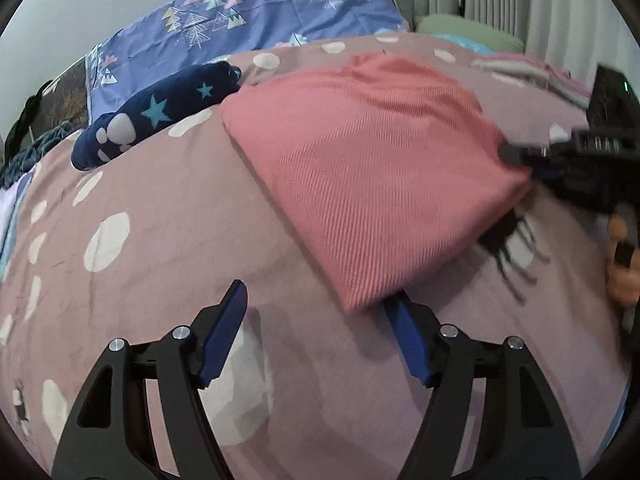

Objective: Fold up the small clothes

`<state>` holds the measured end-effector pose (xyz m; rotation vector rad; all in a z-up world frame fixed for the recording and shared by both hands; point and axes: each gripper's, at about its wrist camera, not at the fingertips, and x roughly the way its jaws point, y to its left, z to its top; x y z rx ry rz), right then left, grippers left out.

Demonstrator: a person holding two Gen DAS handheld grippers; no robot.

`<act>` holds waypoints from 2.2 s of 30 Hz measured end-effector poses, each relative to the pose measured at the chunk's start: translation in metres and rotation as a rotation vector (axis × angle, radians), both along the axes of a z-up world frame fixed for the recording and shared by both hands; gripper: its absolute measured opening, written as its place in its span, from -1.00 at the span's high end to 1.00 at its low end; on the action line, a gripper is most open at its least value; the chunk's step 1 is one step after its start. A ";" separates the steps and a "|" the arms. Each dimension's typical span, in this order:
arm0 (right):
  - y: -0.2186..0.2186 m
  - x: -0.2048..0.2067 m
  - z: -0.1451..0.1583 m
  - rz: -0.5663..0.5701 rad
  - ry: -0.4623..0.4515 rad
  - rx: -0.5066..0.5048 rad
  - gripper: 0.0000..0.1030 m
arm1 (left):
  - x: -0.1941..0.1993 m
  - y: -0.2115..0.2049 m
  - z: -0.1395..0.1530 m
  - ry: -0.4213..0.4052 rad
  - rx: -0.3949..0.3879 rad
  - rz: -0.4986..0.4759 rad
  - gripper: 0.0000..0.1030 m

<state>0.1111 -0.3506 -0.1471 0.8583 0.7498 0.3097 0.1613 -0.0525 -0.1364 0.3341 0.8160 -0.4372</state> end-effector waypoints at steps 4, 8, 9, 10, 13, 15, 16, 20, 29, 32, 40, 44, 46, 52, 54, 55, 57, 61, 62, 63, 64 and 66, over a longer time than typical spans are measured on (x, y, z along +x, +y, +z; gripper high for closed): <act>0.003 0.001 0.000 0.003 -0.007 -0.015 0.76 | 0.004 -0.012 0.006 -0.055 0.003 0.012 -0.37; -0.001 -0.001 -0.001 -0.031 -0.011 -0.007 0.83 | 0.006 -0.004 0.000 -0.071 0.042 0.069 -0.39; -0.005 -0.004 -0.002 -0.053 -0.019 0.016 0.83 | 0.006 0.005 -0.005 -0.061 0.046 0.078 -0.39; -0.012 -0.007 -0.002 -0.088 -0.023 0.030 0.89 | 0.006 0.011 -0.005 -0.049 0.032 0.083 -0.40; -0.024 -0.012 -0.005 -0.146 -0.012 0.046 0.96 | 0.006 0.026 -0.003 -0.013 -0.029 0.097 -0.39; -0.024 -0.011 -0.006 -0.120 -0.019 0.073 0.95 | 0.003 0.022 -0.002 -0.027 -0.007 0.081 -0.37; -0.021 -0.011 -0.003 -0.106 -0.035 0.063 0.95 | -0.001 0.018 -0.002 -0.036 0.014 0.065 -0.30; 0.001 -0.010 0.012 -0.020 -0.094 -0.034 0.11 | -0.011 0.017 0.007 0.010 -0.054 -0.003 0.17; 0.011 -0.012 0.013 -0.012 -0.090 -0.110 0.87 | -0.008 0.004 0.035 -0.035 -0.193 -0.093 0.75; 0.008 -0.007 0.001 -0.008 -0.010 -0.100 0.82 | 0.012 -0.009 -0.012 0.057 -0.081 -0.089 0.74; 0.011 -0.009 0.038 0.025 -0.029 -0.316 0.58 | 0.013 -0.009 -0.012 0.049 -0.100 -0.096 0.71; 0.021 0.017 0.066 0.103 -0.109 -0.332 0.58 | 0.010 -0.007 -0.009 0.031 -0.088 -0.099 0.71; 0.031 0.035 0.071 0.144 -0.147 -0.332 0.58 | 0.007 -0.006 -0.010 0.029 -0.088 -0.099 0.71; 0.039 0.069 0.018 0.017 0.051 -0.658 0.45 | 0.008 -0.003 -0.010 0.048 -0.129 -0.102 0.71; 0.030 0.063 0.020 0.011 0.048 -0.615 0.41 | 0.010 0.000 -0.010 0.060 -0.150 -0.102 0.71; 0.029 0.060 0.025 0.008 0.036 -0.625 0.36 | 0.012 0.002 -0.010 0.072 -0.170 -0.102 0.71; 0.027 0.055 0.037 0.016 -0.006 -0.617 0.32 | 0.014 0.005 -0.011 0.087 -0.199 -0.101 0.71; 0.021 0.073 0.058 0.035 -0.065 -0.539 0.00 | 0.016 0.008 -0.012 0.103 -0.226 -0.102 0.70; 0.023 0.086 0.062 0.058 -0.068 -0.531 -0.18 | 0.016 0.007 -0.012 0.101 -0.223 -0.102 0.70; 0.026 0.097 0.063 0.092 -0.065 -0.527 -0.24 | 0.016 0.007 -0.012 0.099 -0.219 -0.102 0.70; 0.027 0.120 0.062 0.122 -0.043 -0.519 -0.26 | 0.015 0.006 -0.012 0.096 -0.215 -0.102 0.70; 0.025 0.150 0.057 0.113 -0.005 -0.477 -0.26 | 0.015 0.005 -0.012 0.094 -0.212 -0.103 0.70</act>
